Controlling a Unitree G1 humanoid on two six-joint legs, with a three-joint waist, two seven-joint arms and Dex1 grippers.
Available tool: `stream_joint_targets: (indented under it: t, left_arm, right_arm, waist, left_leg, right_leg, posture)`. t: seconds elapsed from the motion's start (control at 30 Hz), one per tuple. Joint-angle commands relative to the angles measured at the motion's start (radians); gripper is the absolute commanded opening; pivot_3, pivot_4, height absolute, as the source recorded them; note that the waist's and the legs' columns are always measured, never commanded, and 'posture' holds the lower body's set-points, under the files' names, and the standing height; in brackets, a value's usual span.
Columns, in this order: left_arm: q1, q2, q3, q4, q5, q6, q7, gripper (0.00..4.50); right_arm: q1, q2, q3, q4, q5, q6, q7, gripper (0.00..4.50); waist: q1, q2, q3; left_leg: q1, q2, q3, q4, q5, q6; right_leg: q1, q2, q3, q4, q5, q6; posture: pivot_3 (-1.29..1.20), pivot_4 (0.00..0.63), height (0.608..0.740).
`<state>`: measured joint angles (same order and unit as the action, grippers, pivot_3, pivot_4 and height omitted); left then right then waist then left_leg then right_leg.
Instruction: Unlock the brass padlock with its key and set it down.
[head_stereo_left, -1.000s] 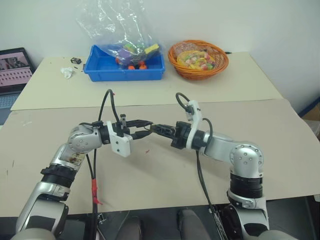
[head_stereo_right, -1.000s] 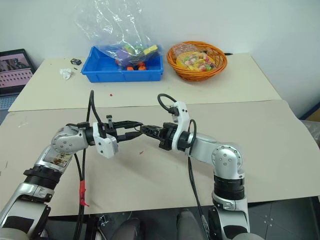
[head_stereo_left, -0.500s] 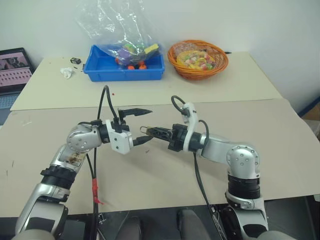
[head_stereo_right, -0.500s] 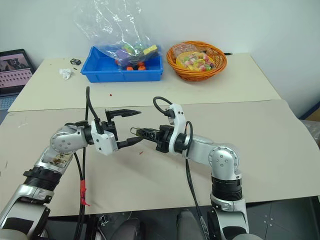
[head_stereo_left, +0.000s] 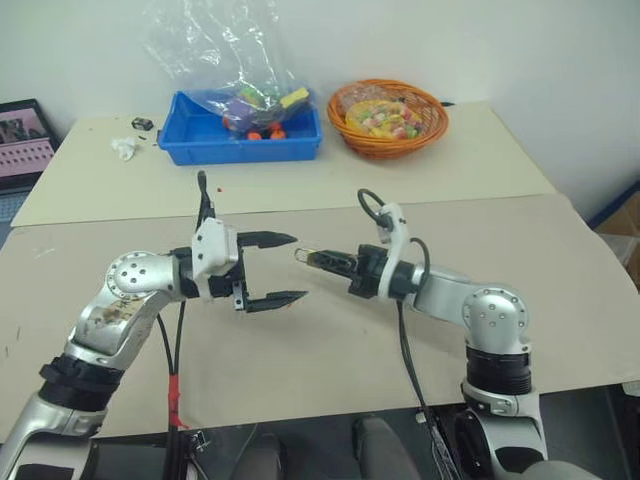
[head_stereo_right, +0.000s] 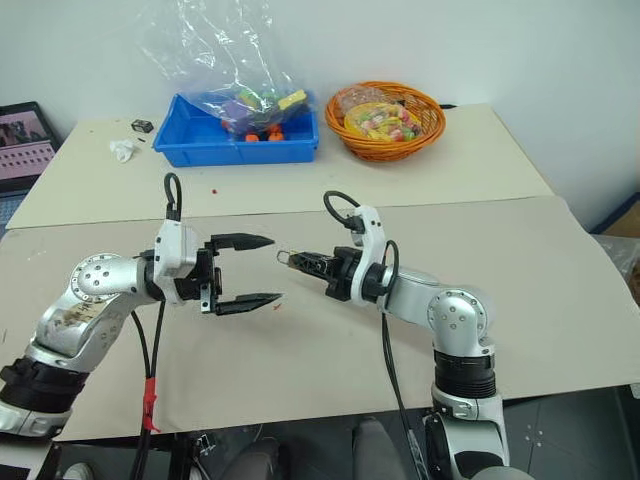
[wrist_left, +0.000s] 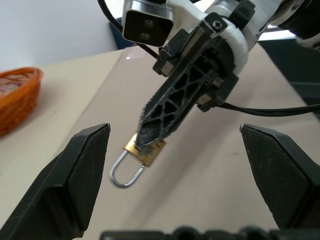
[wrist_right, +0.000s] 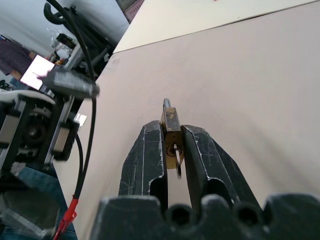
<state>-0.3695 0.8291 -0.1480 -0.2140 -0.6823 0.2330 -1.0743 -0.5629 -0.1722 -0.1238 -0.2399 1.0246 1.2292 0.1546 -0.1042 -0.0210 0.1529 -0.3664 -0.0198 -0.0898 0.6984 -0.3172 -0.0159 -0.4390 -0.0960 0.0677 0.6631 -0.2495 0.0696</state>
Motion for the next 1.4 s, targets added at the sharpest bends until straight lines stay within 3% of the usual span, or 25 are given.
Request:
stream_joint_targets:
  t: [0.03, 0.07, 0.2, 0.37, 0.47, 0.7, 0.97, 1.2, 1.4]
  left_arm:
    - [0.017, 0.025, 0.045, -0.057, -0.057, 0.118, -0.034, 4.45]
    - [0.019, 0.022, 0.055, -0.05, -0.064, 0.138, -0.038, 3.94]
    - [0.009, 0.013, 0.071, -0.016, -0.074, 0.216, -0.064, 2.79]
    - [-0.005, -0.023, 0.085, 0.038, -0.053, 0.247, -0.077, 0.86]
    - [-0.025, -0.045, 0.096, 0.067, -0.06, 0.281, -0.072, 0.04]
    - [-0.104, -0.097, 0.147, 0.113, -0.147, 0.455, -0.038, 0.04]
    - [-0.112, -0.117, 0.133, 0.085, -0.102, 0.468, -0.064, 0.04]
    - [-0.112, -0.132, 0.138, 0.098, -0.059, 0.445, -0.063, 0.04]
    - [-0.111, -0.155, 0.144, 0.1, -0.034, 0.443, -0.047, 0.04]
  right_arm:
    - [-0.024, -0.003, -0.016, -0.018, 0.009, -0.031, 0.02, 0.13]
    - [-0.025, -0.004, -0.018, -0.017, 0.008, -0.032, 0.022, 0.13]
    - [-0.027, -0.007, -0.026, -0.014, 0.002, -0.04, 0.022, 0.13]
    - [-0.033, -0.012, -0.048, -0.016, 0.002, -0.063, 0.02, 0.13]
    - [-0.027, -0.027, -0.068, -0.038, 0.019, -0.08, 0.046, 0.13]
    - [0.099, -0.141, -0.056, -0.125, 0.072, -0.114, 0.28, 0.13]
    - [0.127, -0.21, 0.004, -0.122, 0.069, -0.141, 0.456, 0.13]
    - [0.095, -0.218, 0.042, -0.139, 0.098, -0.135, 0.524, 0.13]
    - [0.051, -0.187, 0.073, -0.113, 0.073, -0.135, 0.493, 0.13]
  waist:
    - [0.002, 0.0, 0.0]
    - [0.003, 0.0, 0.0]
    - [0.006, 0.0, 0.0]
    - [0.007, 0.0, 0.0]
    - [0.008, 0.0, 0.0]
    - [0.012, 0.0, 0.0]
    - [0.01, 0.0, 0.0]
    - [0.017, 0.0, 0.0]
    - [0.027, 0.0, 0.0]
  left_leg:
    - [0.0, 0.0, 0.0, 0.0, 0.0, 0.0]
    - [0.001, 0.0, 0.0, 0.0, 0.0, 0.0]
    - [0.001, 0.0, 0.001, 0.0, 0.0, 0.0]
    - [0.001, 0.0, 0.005, 0.0, 0.0, 0.0]
    - [0.001, 0.0, 0.006, 0.0, 0.0, 0.0]
    - [0.0, 0.0, 0.006, 0.0, 0.0, 0.0]
    - [0.002, 0.0, 0.007, 0.0, 0.0, 0.0]
    - [0.001, 0.0, 0.007, 0.001, 0.0, 0.0]
    - [0.001, 0.0, 0.006, 0.001, 0.0, 0.0]
  right_leg:
    - [0.0, 0.001, 0.0, 0.0, 0.0, 0.0]
    - [0.0, 0.001, 0.0, 0.0, 0.0, 0.0]
    - [0.0, 0.001, 0.0, 0.0, 0.0, 0.0]
    - [0.0, 0.001, 0.0, 0.0, 0.0, 0.0]
    - [0.0, 0.0, 0.0, 0.0, 0.0, 0.0]
    - [0.001, 0.0, 0.0, -0.001, 0.0, -0.001]
    - [0.001, 0.001, 0.001, -0.001, 0.0, -0.001]
    - [0.001, 0.0, 0.001, -0.002, 0.0, -0.001]
    - [0.001, 0.0, 0.001, -0.002, 0.0, -0.001]
  posture:
    - [0.0, 0.15, 0.74]
    - [0.0, 0.15, 0.74]
    - [0.0, 0.15, 0.74]
    - [0.0, 0.15, 0.74]
    - [0.0, 0.15, 0.74]
    - [0.0, 0.15, 0.74]
    - [0.0, 0.15, 0.74]
    - [0.0, 0.15, 0.74]
    - [0.0, 0.15, 0.74]
